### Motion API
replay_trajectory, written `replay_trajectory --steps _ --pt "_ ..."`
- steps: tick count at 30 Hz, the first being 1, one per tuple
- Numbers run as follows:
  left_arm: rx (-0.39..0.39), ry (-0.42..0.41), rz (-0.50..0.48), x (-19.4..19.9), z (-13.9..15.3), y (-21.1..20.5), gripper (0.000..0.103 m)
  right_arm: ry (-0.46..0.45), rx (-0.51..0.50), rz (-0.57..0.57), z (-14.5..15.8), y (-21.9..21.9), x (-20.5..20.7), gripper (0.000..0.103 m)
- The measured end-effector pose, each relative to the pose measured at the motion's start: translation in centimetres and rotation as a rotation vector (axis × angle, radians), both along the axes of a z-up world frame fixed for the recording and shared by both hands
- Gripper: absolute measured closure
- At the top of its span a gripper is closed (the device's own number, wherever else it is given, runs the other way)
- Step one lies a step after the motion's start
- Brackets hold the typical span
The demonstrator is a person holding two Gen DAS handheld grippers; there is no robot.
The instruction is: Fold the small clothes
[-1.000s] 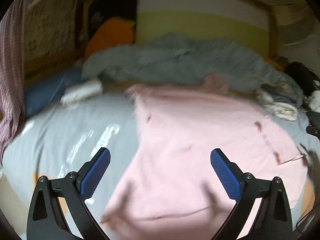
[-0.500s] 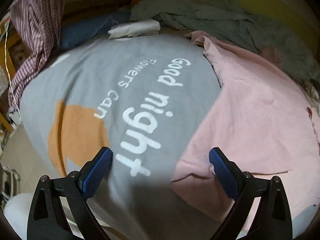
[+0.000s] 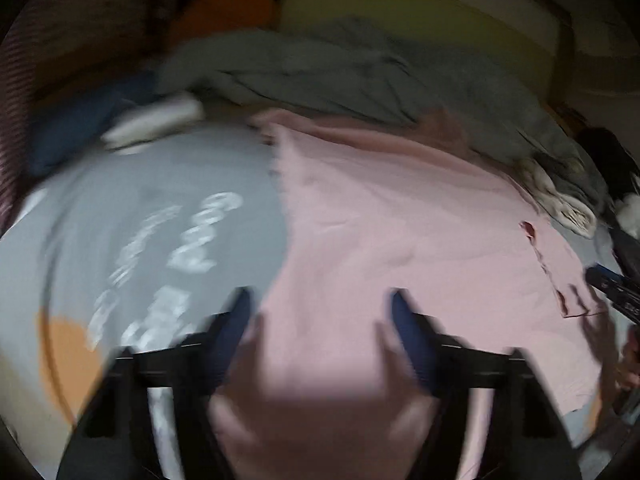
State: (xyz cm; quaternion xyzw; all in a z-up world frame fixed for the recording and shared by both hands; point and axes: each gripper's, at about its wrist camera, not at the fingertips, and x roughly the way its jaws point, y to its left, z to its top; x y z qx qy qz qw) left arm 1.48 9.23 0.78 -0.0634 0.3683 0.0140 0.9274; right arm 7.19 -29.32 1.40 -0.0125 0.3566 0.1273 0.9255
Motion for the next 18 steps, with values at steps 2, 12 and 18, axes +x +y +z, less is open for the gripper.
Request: replay_trajectory --steps 2,12,18 --pt "-0.04 0.084 -0.098 3.8 0.0 0.3 0.093 0.036 -0.003 0.032 0.2 0.8 1.8 0.061" --pt "-0.07 0.195 -0.026 11.9 -3.2 2.4 0.099 0.137 -0.086 0.084 -3.3 2.2 4.5 0.063" --pt "-0.023 0.024 -0.081 8.8 0.2 1.6 0.094 0.091 -0.09 0.023 -2.2 1.3 3.1 0.063"
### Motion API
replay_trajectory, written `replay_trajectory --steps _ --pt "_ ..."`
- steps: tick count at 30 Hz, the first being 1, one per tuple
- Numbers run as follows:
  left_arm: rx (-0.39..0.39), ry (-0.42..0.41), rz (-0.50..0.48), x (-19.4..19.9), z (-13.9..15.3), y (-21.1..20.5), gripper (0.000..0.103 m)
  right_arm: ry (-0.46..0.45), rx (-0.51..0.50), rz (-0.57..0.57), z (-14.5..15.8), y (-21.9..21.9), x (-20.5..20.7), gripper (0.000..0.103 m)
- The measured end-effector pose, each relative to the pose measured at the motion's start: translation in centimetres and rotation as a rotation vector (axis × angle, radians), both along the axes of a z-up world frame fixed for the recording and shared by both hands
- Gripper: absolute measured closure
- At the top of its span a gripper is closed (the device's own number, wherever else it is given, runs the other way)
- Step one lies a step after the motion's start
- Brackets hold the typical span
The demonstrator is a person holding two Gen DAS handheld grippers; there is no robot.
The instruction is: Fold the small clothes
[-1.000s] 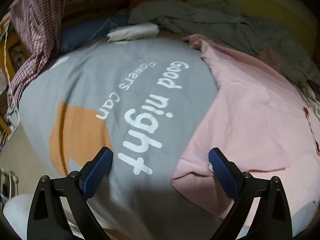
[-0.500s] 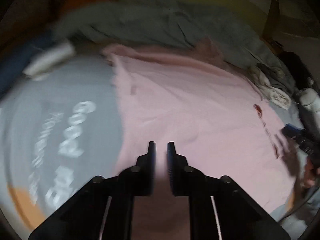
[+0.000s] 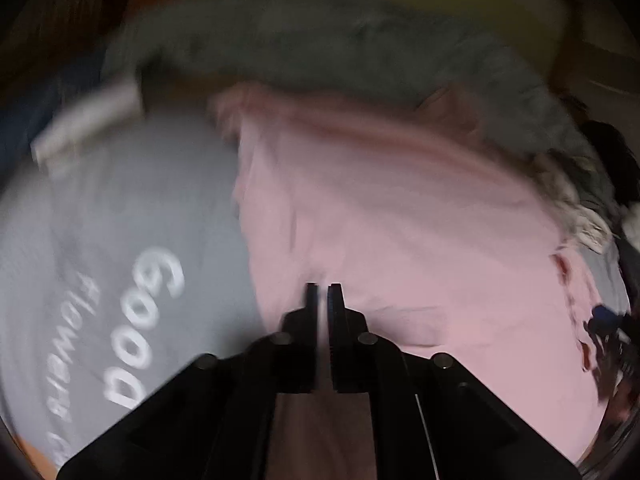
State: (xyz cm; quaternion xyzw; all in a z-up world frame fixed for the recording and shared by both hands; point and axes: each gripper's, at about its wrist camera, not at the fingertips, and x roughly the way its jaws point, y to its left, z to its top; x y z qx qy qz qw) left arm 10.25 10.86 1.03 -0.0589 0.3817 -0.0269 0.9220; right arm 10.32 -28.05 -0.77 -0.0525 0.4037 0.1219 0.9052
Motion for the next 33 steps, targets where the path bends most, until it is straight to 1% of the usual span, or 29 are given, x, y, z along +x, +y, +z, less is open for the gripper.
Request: replay_trajectory --steps 2,4,5,9,11,13,15,17,20,23,25,27,29,32,33 --pt "0.007 -0.083 -0.033 -1.2 2.3 -0.5 0.086 -0.059 -0.005 -0.005 1.3 -0.6 -1.5 0.062" --pt "-0.03 -0.137 -0.033 -3.5 3.9 -0.9 0.079 -0.102 0.01 -0.019 2.2 -1.6 -2.9 0.063" --pt "-0.044 -0.152 -0.034 -4.8 4.1 -1.2 0.079 -0.114 0.026 -0.022 2.6 -2.1 -3.5 0.062" --pt "-0.024 -0.205 -0.035 -10.5 2.9 -2.5 0.078 -0.14 0.131 -0.072 3.3 -5.3 -6.1 0.062" --pt "-0.001 -0.223 -0.039 -12.4 2.1 -2.7 0.077 -0.136 0.16 -0.095 3.1 -6.5 -7.2 0.06" --pt "0.039 -0.201 -0.001 -13.2 0.7 -2.3 0.077 -0.122 0.176 -0.12 2.5 -7.7 -8.4 0.059" --pt "0.047 -0.163 0.052 -13.8 -0.4 -1.7 0.077 -0.103 0.181 -0.141 1.7 -8.5 -9.2 0.059" --pt "0.008 -0.142 0.088 -14.7 -1.0 -1.0 0.077 -0.063 0.207 -0.157 0.9 -9.2 -9.7 0.059" --pt "-0.058 -0.144 0.118 -17.2 -1.5 -1.1 0.077 -0.019 0.282 -0.161 0.2 -9.8 -10.8 0.059" --pt "-0.113 -0.149 0.086 -20.0 -2.0 -2.7 0.077 -0.015 0.318 -0.119 0.1 -8.7 -12.3 0.059" --pt "-0.131 -0.149 0.017 -21.5 -2.3 -4.4 0.077 -0.001 0.32 -0.08 0.0 -7.3 -13.3 0.059" --pt "-0.127 -0.144 -0.04 -22.3 -2.8 -6.2 0.077 0.03 0.329 -0.044 -0.8 -5.6 -14.3 0.059" --pt "-0.116 -0.125 -0.037 -22.4 -3.6 -7.6 0.077 0.047 0.33 -0.024 -1.4 -4.3 -15.3 0.059" --pt "-0.198 -0.081 0.006 -22.2 -4.9 -8.1 0.077 0.061 0.327 0.003 -2.1 -2.2 -16.3 0.058" --pt "-0.209 -0.061 0.017 -22.2 -5.6 -8.2 0.077 0.07 0.34 0.02 -2.3 -1.6 -16.7 0.055"
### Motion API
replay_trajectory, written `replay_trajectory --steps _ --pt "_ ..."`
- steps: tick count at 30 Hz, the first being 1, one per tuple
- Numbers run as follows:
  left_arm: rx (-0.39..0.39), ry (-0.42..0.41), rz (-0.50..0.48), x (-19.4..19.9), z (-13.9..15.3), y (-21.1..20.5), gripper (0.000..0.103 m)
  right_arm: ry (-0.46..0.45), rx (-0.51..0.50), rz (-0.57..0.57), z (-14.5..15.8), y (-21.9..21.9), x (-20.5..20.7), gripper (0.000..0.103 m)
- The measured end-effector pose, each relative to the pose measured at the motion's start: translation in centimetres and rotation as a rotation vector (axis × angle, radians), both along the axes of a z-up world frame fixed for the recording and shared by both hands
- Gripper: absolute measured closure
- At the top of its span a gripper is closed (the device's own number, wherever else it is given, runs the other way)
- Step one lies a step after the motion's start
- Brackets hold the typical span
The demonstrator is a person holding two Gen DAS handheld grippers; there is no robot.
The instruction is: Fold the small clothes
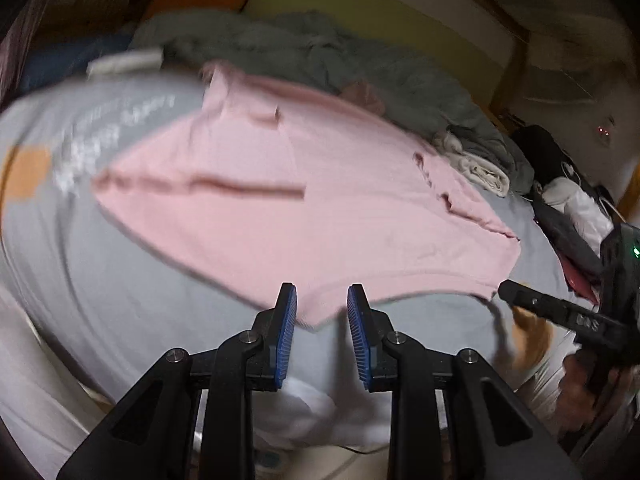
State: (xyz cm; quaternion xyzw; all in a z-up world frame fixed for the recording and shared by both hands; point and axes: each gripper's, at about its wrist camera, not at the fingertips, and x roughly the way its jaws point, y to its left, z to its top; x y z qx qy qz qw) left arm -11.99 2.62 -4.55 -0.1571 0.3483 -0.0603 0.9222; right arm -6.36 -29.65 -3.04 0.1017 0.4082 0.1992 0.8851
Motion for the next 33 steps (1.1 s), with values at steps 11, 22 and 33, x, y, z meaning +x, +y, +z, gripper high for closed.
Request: replay_trajectory --steps 11,22,33 --pt "-0.21 0.084 -0.049 1.9 -1.7 1.2 0.059 0.037 0.042 0.057 -0.8 2.6 0.9 0.052" --pt "-0.192 -0.028 -0.023 1.7 2.5 2.4 0.101 -0.032 0.046 0.038 1.3 1.6 1.7 0.1" --pt "-0.026 0.115 -0.025 14.3 4.0 3.1 0.089 -0.079 -0.115 0.031 4.1 3.9 13.4 0.094"
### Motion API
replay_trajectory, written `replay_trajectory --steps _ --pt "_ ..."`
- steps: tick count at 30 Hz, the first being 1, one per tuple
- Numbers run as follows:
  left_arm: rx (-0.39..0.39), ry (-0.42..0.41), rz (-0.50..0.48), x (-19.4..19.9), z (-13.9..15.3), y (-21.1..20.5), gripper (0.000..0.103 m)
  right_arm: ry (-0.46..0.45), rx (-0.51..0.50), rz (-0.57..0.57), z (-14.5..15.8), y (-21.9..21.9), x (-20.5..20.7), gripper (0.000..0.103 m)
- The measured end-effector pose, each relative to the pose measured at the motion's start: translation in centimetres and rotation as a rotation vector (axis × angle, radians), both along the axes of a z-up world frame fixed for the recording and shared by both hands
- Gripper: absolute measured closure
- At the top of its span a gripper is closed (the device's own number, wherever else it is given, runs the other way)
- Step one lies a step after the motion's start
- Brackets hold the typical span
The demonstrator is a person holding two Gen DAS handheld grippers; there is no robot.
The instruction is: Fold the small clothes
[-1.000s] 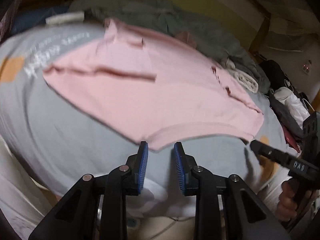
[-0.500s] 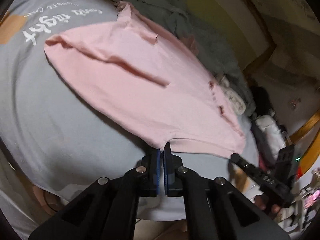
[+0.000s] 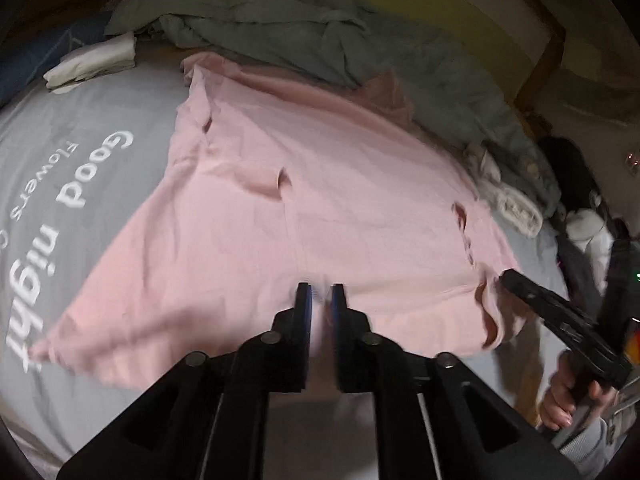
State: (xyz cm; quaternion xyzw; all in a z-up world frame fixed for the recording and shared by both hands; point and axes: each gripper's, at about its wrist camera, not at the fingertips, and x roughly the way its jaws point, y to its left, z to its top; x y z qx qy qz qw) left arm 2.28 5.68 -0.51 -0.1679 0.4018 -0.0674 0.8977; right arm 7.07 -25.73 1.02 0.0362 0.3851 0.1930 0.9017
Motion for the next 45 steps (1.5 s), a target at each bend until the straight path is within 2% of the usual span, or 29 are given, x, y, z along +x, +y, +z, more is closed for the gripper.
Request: replay_trajectory --steps 1,2,3,4,7,8,10,11,12,13,14,15,18,20,22,24,25,26,27,28,29,30,31,33,35,38,41,44,45 --pt "0.022 -0.013 0.015 0.0 0.1 0.4 0.08 0.006 -0.016 -0.012 0.0 -0.1 0.6 0.091" --pt "0.057 -0.01 0.046 0.1 0.1 0.8 0.067 0.014 -0.023 -0.02 0.1 -0.5 1.2 0.087" --pt "0.087 0.0 0.08 0.1 0.0 1.4 0.064 0.009 -0.004 -0.028 0.4 -1.5 1.5 0.084" --pt "0.091 0.007 0.1 0.2 -0.1 2.0 0.064 0.002 0.003 -0.038 0.5 -2.0 1.5 0.083" --pt "0.028 -0.013 0.085 -1.2 0.5 4.3 0.062 -0.001 -0.019 -0.094 1.3 -4.5 1.4 0.082" --pt "0.032 -0.033 0.075 -2.2 0.9 4.7 0.062 -0.011 -0.019 -0.098 1.5 -5.2 0.9 0.082" --pt "0.088 -0.05 0.079 -4.6 1.5 5.1 0.061 -0.04 -0.064 -0.1 2.0 -6.5 -1.1 0.082" --pt "0.103 -0.042 0.084 -5.8 1.4 5.1 0.06 -0.039 -0.081 -0.093 2.0 -7.0 -2.4 0.077" --pt "0.09 -0.027 0.091 -6.7 1.1 5.2 0.06 -0.024 -0.062 -0.084 1.7 -7.3 -3.7 0.068" --pt "0.047 -0.007 0.106 -7.5 0.5 5.3 0.06 -0.006 -0.035 -0.075 1.4 -7.6 -4.6 0.062" --pt "-0.007 0.016 0.118 -7.9 -0.3 5.4 0.06 0.021 0.002 -0.059 0.8 -7.7 -5.5 0.05" --pt "-0.059 0.04 0.131 -8.1 -1.3 5.4 0.06 0.047 0.039 -0.043 0.1 -7.6 -6.1 0.044" --pt "-0.179 0.093 0.186 -8.1 -3.8 5.2 0.058 0.132 0.136 -0.049 -2.2 -6.6 -5.9 0.042" --pt "-0.186 0.045 0.229 -8.6 -3.7 4.7 0.049 0.204 0.241 -0.094 -3.3 -6.8 -4.8 0.042" --pt "-0.225 0.018 0.251 -8.3 -3.7 4.6 0.043 0.203 0.299 -0.16 -3.6 -7.2 -4.2 0.042" --pt "-0.231 -0.001 0.273 -7.5 -3.6 4.9 0.043 0.161 0.305 -0.222 -3.6 -7.7 -3.7 0.042" --pt "-0.232 -0.013 0.287 -7.1 -3.6 5.2 0.045 0.145 0.305 -0.239 -3.7 -7.9 -3.5 0.042" --pt "-0.224 -0.02 0.305 -6.7 -3.6 5.4 0.057 0.133 0.305 -0.247 -3.9 -8.1 -3.2 0.049" --pt "-0.174 -0.025 0.327 -6.4 -3.3 5.3 0.067 0.134 0.297 -0.253 -3.9 -8.3 -2.9 0.062" --pt "-0.114 -0.028 0.331 -6.0 -3.1 4.9 0.079 0.137 0.283 -0.262 -4.1 -8.3 -2.8 0.069" --pt "-0.065 -0.03 0.323 -5.7 -2.9 4.4 0.088 0.138 0.274 -0.267 -4.2 -8.4 -2.7 0.085" --pt "-0.056 -0.03 0.317 -5.7 -2.9 4.1 0.095 0.139 0.277 -0.273 -4.2 -8.8 -2.7 0.095" --pt "-0.071 -0.038 0.316 -6.1 -2.8 4.1 0.097 0.14 0.297 -0.278 -4.3 -9.1 -2.8 0.096" --pt "-0.047 -0.08 0.344 -7.3 -2.0 3.9 0.099 0.117 0.355 -0.315 -3.9 -10.0 -3.6 0.1" --pt "-0.018 -0.108 0.316 -8.5 -1.2 3.5 0.099 0.088 0.342 -0.321 -3.0 -10.1 -4.6 0.101" --pt "-0.022 -0.107 0.295 -10.5 -0.7 3.3 0.099 0.058 0.287 -0.311 -2.1 -10.0 -6.7 0.101" --pt "-0.038 -0.106 0.3 -13.3 0.1 3.6 0.099 0.077 0.306 -0.3 -2.0 -10.6 -9.5 0.101" --pt "-0.097 -0.098 0.3 -16.6 1.4 3.3 0.099 0.074 0.331 -0.327 -1.8 -11.2 -12.9 0.101" --pt "-0.076 -0.103 0.306 -17.5 1.9 2.9 0.099 0.064 0.328 -0.336 -1.7 -11.3 -14.3 0.101"
